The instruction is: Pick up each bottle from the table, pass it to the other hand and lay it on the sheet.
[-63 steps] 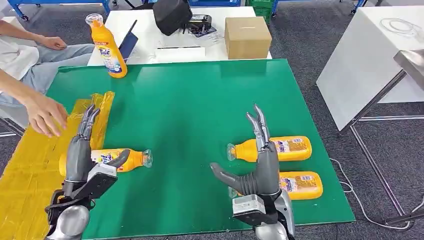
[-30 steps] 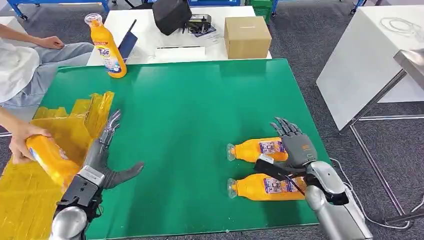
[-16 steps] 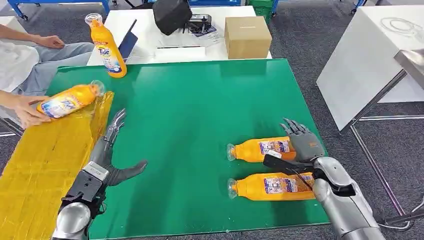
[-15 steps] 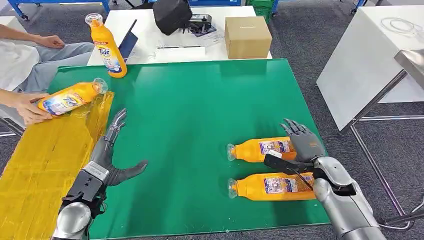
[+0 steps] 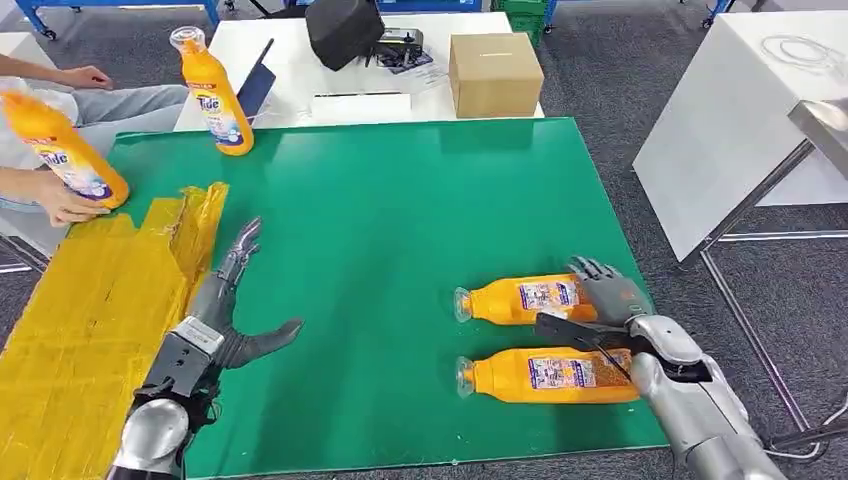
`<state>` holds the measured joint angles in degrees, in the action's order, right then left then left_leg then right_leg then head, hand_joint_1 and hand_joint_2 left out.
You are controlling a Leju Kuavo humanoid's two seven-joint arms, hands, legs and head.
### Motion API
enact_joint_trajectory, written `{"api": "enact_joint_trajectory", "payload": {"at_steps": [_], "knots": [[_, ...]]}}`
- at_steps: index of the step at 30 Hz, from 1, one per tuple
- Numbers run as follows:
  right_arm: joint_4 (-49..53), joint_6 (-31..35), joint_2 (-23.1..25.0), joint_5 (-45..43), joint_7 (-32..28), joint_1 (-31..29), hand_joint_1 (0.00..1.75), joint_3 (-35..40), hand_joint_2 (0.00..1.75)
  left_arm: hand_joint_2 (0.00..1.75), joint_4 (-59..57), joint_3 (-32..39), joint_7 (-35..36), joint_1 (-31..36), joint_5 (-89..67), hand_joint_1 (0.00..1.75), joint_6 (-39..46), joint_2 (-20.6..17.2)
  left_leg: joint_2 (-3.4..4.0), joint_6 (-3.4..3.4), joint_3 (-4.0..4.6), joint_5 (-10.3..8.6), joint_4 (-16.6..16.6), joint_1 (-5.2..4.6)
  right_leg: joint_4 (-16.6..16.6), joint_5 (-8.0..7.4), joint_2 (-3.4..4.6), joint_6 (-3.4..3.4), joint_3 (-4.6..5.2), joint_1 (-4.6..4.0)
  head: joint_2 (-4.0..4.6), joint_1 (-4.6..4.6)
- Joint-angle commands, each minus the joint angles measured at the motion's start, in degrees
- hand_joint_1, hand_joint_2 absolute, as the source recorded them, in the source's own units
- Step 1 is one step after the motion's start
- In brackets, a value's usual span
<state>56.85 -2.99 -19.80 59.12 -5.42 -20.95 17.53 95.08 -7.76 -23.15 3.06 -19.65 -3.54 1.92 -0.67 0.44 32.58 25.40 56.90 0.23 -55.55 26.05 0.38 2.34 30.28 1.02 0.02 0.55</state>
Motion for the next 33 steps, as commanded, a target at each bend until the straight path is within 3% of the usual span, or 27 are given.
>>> {"api": "enact_joint_trajectory", "payload": {"at_steps": [1,3,9,10,16,19,20,22,26,33], "knots": [[-9.56,-0.82,1.02,1.04,0.19,-4.98,0.61,4.74,1.75,1.75,-4.62,-1.44,0.23,2.48,0.6,0.0,-0.12,-0.23,0.08,-0.03,-0.17,0.03,-0.04,0.07,0.1,-0.01,0.01,-0.1,-0.18,-0.09,0.0,0.0],[-11.12,-1.15,1.44,1.12,0.18,-5.43,1.27,5.35,1.75,1.75,-5.14,-1.74,0.23,2.65,0.6,0.0,-0.14,-0.22,0.09,-0.03,-0.2,0.04,-0.03,0.08,0.11,-0.01,0.01,-0.11,-0.22,-0.1,0.0,0.0],[-12.78,2.2,2.73,2.44,0.59,-4.55,1.62,6.41,1.75,1.75,-4.88,-2.37,0.22,2.34,0.62,0.0,0.02,-0.32,0.07,-0.04,-0.29,0.04,-0.07,0.14,0.2,-0.02,-0.05,-0.16,-0.36,-0.17,0.0,-0.02],[-12.7,2.78,2.9,2.48,0.61,-4.48,1.75,6.33,1.75,1.75,-4.78,-2.38,0.22,2.28,0.63,0.0,0.04,-0.34,0.04,-0.04,-0.27,0.02,-0.08,0.11,0.18,-0.02,-0.05,-0.12,-0.31,-0.13,0.0,-0.02],[-9.34,6.17,3.79,3.42,1.52,-3.37,1.75,5.29,1.75,1.75,-3.72,-2.23,0.31,1.44,0.65,0.0,0.1,-0.31,0.11,-0.05,-0.3,0.04,-0.06,0.09,0.12,0.0,0.01,-0.13,-0.3,-0.11,0.0,-0.02],[-3.5,8.64,4.92,3.0,1.62,-1.34,1.75,2.53,1.75,1.75,-2.72,-2.05,1.29,0.37,1.31,0.0,-1.07,-0.42,0.14,-0.05,-0.3,0.04,-0.06,0.08,0.11,0.0,0.02,-0.12,-0.29,-0.1,0.0,-0.02],[2.73,9.56,5.11,2.01,1.54,1.07,1.75,0.68,1.75,1.75,-1.46,-1.92,1.96,-0.57,2.3,0.0,-2.28,-0.48,0.14,-0.04,-0.24,0.04,-0.04,0.06,0.07,0.0,0.04,-0.1,-0.21,-0.08,0.0,-0.02],[7.48,8.2,5.22,1.92,2.42,2.58,1.75,-0.18,1.75,1.75,-0.48,-1.86,2.13,-1.32,2.45,0.0,-2.68,-0.49,0.18,-0.04,-0.23,0.06,-0.03,0.07,0.05,0.02,0.06,-0.11,-0.2,-0.09,0.0,-0.02],[19.58,12.01,9.77,-1.6,2.32,6.73,1.75,-5.48,1.75,1.75,1.33,-2.41,4.02,-2.74,5.24,0.0,-6.34,-0.79,0.16,-0.06,-0.15,0.11,0.02,0.06,-0.03,0.08,0.07,-0.14,-0.12,-0.09,0.0,0.02],[31.35,16.75,16.4,-8.77,0.12,9.89,1.75,-7.12,1.75,1.75,0.27,-4.01,5.54,-2.17,8.83,0.0,-9.52,-1.42,0.05,-0.04,0.05,0.02,-0.01,0.03,-0.03,0.02,0.01,-0.09,0.07,-0.04,0.0,-0.02]]}}
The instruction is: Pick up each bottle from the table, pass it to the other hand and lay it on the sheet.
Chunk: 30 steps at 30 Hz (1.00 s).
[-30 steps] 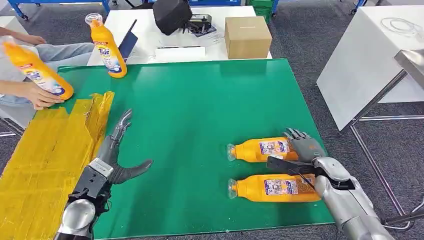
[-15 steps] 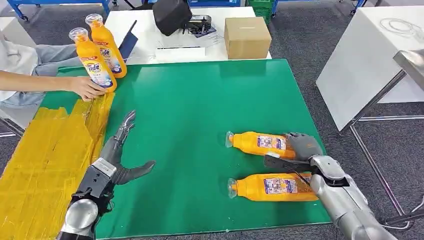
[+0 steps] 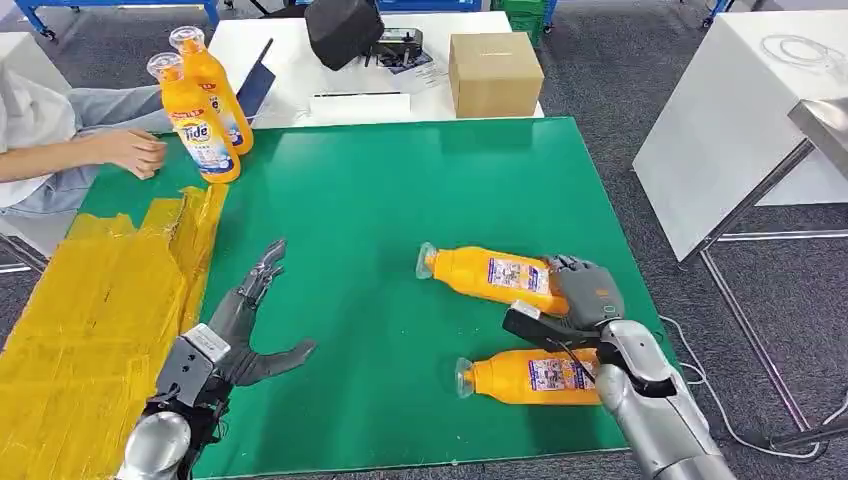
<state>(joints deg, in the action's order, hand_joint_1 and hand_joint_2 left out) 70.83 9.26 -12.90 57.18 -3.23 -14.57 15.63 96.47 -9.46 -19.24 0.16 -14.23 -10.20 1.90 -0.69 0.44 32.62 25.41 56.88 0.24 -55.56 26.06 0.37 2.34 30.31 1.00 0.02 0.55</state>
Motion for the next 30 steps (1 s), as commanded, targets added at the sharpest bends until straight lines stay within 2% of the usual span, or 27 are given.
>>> {"api": "enact_joint_trajectory", "payload": {"at_steps": [1,2,5,7,8,9,15,24,30], "knots": [[17.88,4.32,9.59,-6.64,-1.83,3.47,1.75,-4.83,1.75,1.75,-1.47,-2.52,1.63,0.94,3.41,0.0,-2.92,-1.42,0.06,-0.06,-0.06,0.05,0.03,0.05,-0.03,0.04,-0.01,-0.13,-0.05,-0.06,0.0,-0.02],[17.88,4.32,9.59,-6.64,-1.83,3.47,1.75,-4.83,1.75,1.75,-1.47,-2.52,1.63,0.94,3.41,0.0,-2.92,-1.42,0.05,-0.04,-0.01,0.02,0.0,0.01,-0.03,0.01,0.03,-0.1,0.02,-0.02,0.0,-0.02],[18.78,5.16,12.32,-14.03,-5.28,3.62,1.75,-5.33,1.75,1.75,-2.55,-2.9,2.07,1.89,5.1,0.0,-3.69,-1.15,0.1,-0.04,-0.08,0.02,0.0,0.04,0.0,0.02,0.0,-0.1,-0.05,-0.05,0.0,0.0],[18.97,0.55,14.03,-22.3,-7.9,4.01,1.75,-3.81,1.75,1.75,-3.85,-3.38,2.47,3.13,7.27,0.0,-4.59,-0.87,0.03,-0.03,-0.07,0.02,0.01,0.05,0.01,0.02,-0.06,-0.1,-0.08,-0.06,0.0,-0.02],[18.64,0.61,14.23,-22.12,-7.8,4.03,1.69,-3.47,1.75,1.75,-4.03,-3.47,2.47,3.39,7.33,0.0,-4.63,-0.87,0.04,-0.03,-0.06,-0.01,-0.02,0.02,0.01,0.01,-0.02,-0.08,-0.04,-0.03,0.0,-0.02],[17.36,-1.95,14.86,-25.54,-9.27,3.99,1.71,-2.2,1.75,1.75,-4.82,-3.72,2.87,4.24,10.03,0.0,-6.08,-0.81,0.1,-0.04,-0.13,0.04,0.0,0.05,0.02,0.03,0.0,-0.13,-0.12,-0.06,0.0,0.0],[14.62,-2.28,15.78,-26.73,-10.59,3.7,1.71,-0.74,1.75,1.75,-5.42,-4.47,3.49,5.28,13.24,0.0,-7.81,-1.14,0.03,-0.04,-0.14,0.0,-0.04,0.04,0.05,0.01,-0.04,-0.1,-0.13,-0.04,0.0,0.0],[2.93,-1.97,20.06,-25.65,-10.92,1.83,1.75,5.54,1.75,1.75,-6.74,-6.11,6.51,8.85,21.26,0.0,-9.74,0.02,0.1,-0.06,-0.23,0.01,-0.06,0.12,0.13,-0.02,-0.01,-0.14,-0.25,-0.14,0.0,-0.04],[3.01,-1.9,20.03,-25.78,-10.99,1.87,1.75,5.84,1.75,1.75,-6.92,-6.15,6.63,8.86,21.9,0.0,-9.71,-0.09,0.07,-0.04,-0.18,0.01,-0.05,0.05,0.07,0.01,-0.02,-0.09,-0.19,-0.06,0.0,-0.02]]}}
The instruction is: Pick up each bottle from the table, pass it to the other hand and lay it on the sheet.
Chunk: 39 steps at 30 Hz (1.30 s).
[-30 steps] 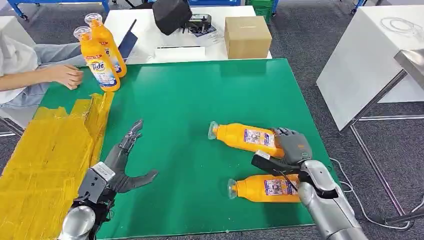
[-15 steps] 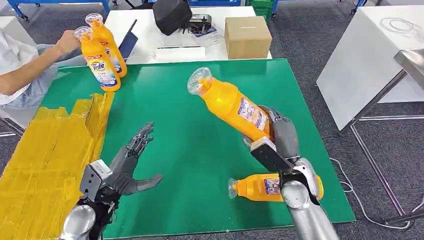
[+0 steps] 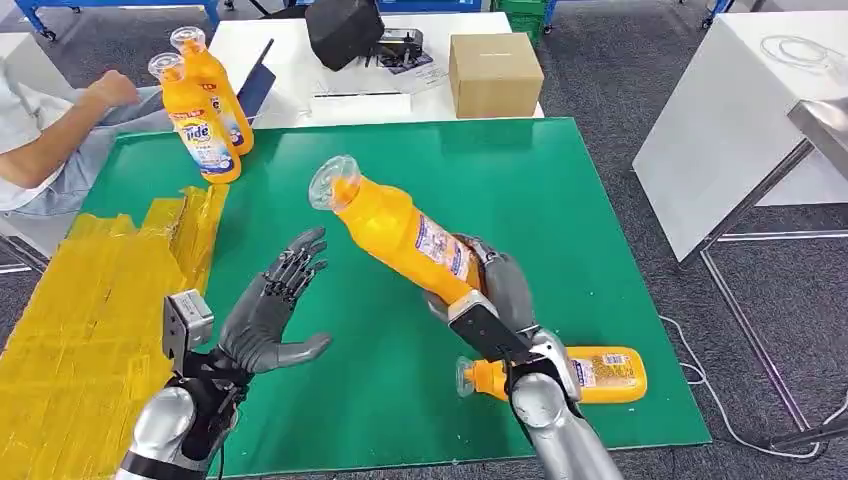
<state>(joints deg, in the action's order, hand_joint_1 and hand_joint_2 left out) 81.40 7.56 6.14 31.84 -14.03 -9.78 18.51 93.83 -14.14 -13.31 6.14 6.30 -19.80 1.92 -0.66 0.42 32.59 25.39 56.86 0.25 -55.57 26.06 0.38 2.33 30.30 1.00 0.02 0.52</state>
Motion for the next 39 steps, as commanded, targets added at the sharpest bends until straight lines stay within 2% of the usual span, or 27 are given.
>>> {"api": "enact_joint_trajectory", "payload": {"at_steps": [1,9,20,39], "knots": [[-7.72,-0.23,1.15,-0.45,-0.06,-2.88,1.75,3.31,1.75,1.75,-4.49,-1.44,0.93,3.05,2.25,0.0,-0.19,-0.05,0.04,-0.01,-0.07,0.01,-0.03,0.03,0.06,-0.01,-0.01,-0.06,-0.08,-0.04,0.0,0.0],[-8.41,1.49,1.71,2.0,-0.19,-2.9,1.71,5.07,1.75,1.75,-5.05,-1.27,1.7,3.37,3.37,0.0,0.41,0.47,0.01,-0.02,-0.05,0.0,-0.02,0.03,0.05,-0.01,-0.03,-0.06,-0.06,-0.04,0.0,0.0],[-9.06,3.38,2.57,4.32,-0.66,-3.53,1.75,8.34,1.75,1.75,-6.59,-1.77,2.52,4.07,4.15,0.0,1.43,0.56,0.04,-0.02,-0.09,0.03,-0.02,0.04,0.06,0.01,-0.01,-0.07,-0.11,-0.05,0.0,-0.02],[-10.04,3.02,3.37,1.3,-0.96,-5.99,1.75,13.99,1.75,1.75,-9.3,-3.54,2.22,5.33,5.07,0.0,3.34,1.82,0.08,-0.03,-0.15,0.05,0.0,0.08,0.08,0.01,-0.01,-0.12,-0.19,-0.1,0.0,-0.02]]}}
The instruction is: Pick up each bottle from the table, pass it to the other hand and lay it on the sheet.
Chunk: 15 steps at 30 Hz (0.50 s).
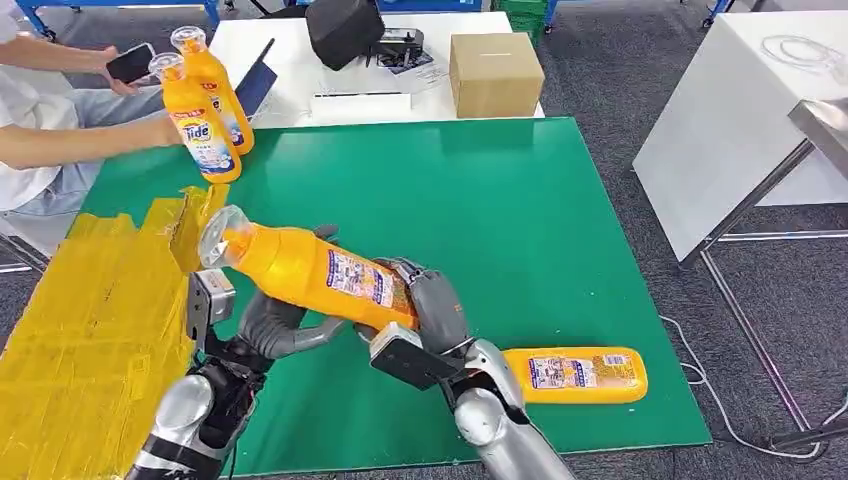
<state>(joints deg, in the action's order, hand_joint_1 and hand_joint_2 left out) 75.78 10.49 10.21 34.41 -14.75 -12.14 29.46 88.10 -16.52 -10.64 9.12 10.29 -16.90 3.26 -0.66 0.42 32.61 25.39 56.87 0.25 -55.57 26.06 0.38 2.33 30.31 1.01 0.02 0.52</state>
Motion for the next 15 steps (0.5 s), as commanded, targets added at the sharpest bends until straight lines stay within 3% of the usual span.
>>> {"api": "enact_joint_trajectory", "payload": {"at_steps": [1,3,4,6,7,8,9,10,11,15], "knots": [[-4.58,0.12,-0.75,-1.43,-0.26,-3.72,1.75,3.07,1.75,1.75,-3.08,-0.88,-0.73,2.23,1.64,0.0,0.61,0.8,0.03,-0.02,-0.09,0.01,-0.02,0.05,0.06,0.0,-0.03,-0.08,-0.11,-0.06,0.0,0.0],[-4.74,0.13,-0.78,-1.56,-0.25,-3.73,1.75,3.07,1.75,1.75,-2.54,-0.51,-0.98,2.07,2.43,0.02,0.74,1.07,0.03,-0.02,-0.1,0.02,0.0,0.06,0.05,0.01,-0.04,-0.08,-0.13,-0.07,0.0,0.0],[-4.88,0.15,-0.83,-1.68,-0.24,-3.73,1.75,3.06,1.75,1.75,-1.98,-0.32,-1.1,2.0,3.09,0.24,0.66,1.09,0.02,-0.01,-0.06,0.01,0.0,0.05,0.05,0.0,-0.03,-0.07,-0.09,-0.06,0.0,0.0],[-5.01,0.12,-0.83,-1.73,-0.22,-3.77,1.75,3.07,1.75,1.75,-1.74,-0.13,-1.36,1.93,3.73,0.31,0.52,1.23,0.02,-0.01,-0.08,0.03,0.0,0.05,0.05,0.01,-0.04,-0.07,-0.11,-0.07,0.0,-0.02],[-5.34,0.11,-0.84,-1.87,-0.2,-3.85,1.75,3.05,1.75,1.75,-1.27,0.05,-1.36,1.89,4.49,1.03,0.24,1.2,0.04,-0.02,-0.14,0.06,0.03,0.1,0.07,0.02,-0.05,-0.11,-0.2,-0.13,0.0,-0.02],[-5.49,0.09,-0.84,-1.94,-0.19,-3.88,1.75,3.05,1.75,1.75,-1.13,0.02,-1.41,1.88,4.63,1.4,0.18,1.16,0.05,-0.01,-0.09,0.03,0.0,0.06,0.05,0.01,-0.02,-0.08,-0.12,-0.07,0.0,0.0],[-5.49,0.09,-0.84,-1.94,-0.19,-3.88,1.75,3.05,1.75,1.75,-1.13,0.02,-1.41,1.88,4.63,1.4,0.18,1.16,0.04,-0.01,-0.05,0.01,-0.01,0.04,0.05,-0.01,-0.02,-0.06,-0.08,-0.06,0.0,0.0],[-5.77,0.0,-0.88,-2.03,-0.18,-3.94,1.75,3.08,1.75,1.75,-0.76,-0.2,-1.6,2.02,4.68,0.99,-0.02,1.0,0.03,-0.02,-0.12,0.04,0.01,0.09,0.08,0.01,-0.05,-0.1,-0.17,-0.11,0.0,-0.02],[-6.03,-0.1,-0.84,-2.17,-0.16,-3.97,1.75,3.09,1.75,1.75,-0.41,-0.36,-1.86,2.04,4.83,0.19,-0.27,0.91,0.05,-0.02,-0.17,0.07,0.02,0.11,0.09,0.03,-0.06,-0.13,-0.24,-0.14,0.0,0.0],[-6.26,-0.07,-0.84,-2.29,-0.18,-3.92,1.75,3.05,1.75,1.75,-0.13,-0.47,-1.81,1.95,4.77,0.19,-0.27,0.88,0.01,-0.02,-0.05,0.01,0.0,0.04,0.04,0.0,-0.04,-0.06,-0.07,-0.06,0.0,-0.02]]}}
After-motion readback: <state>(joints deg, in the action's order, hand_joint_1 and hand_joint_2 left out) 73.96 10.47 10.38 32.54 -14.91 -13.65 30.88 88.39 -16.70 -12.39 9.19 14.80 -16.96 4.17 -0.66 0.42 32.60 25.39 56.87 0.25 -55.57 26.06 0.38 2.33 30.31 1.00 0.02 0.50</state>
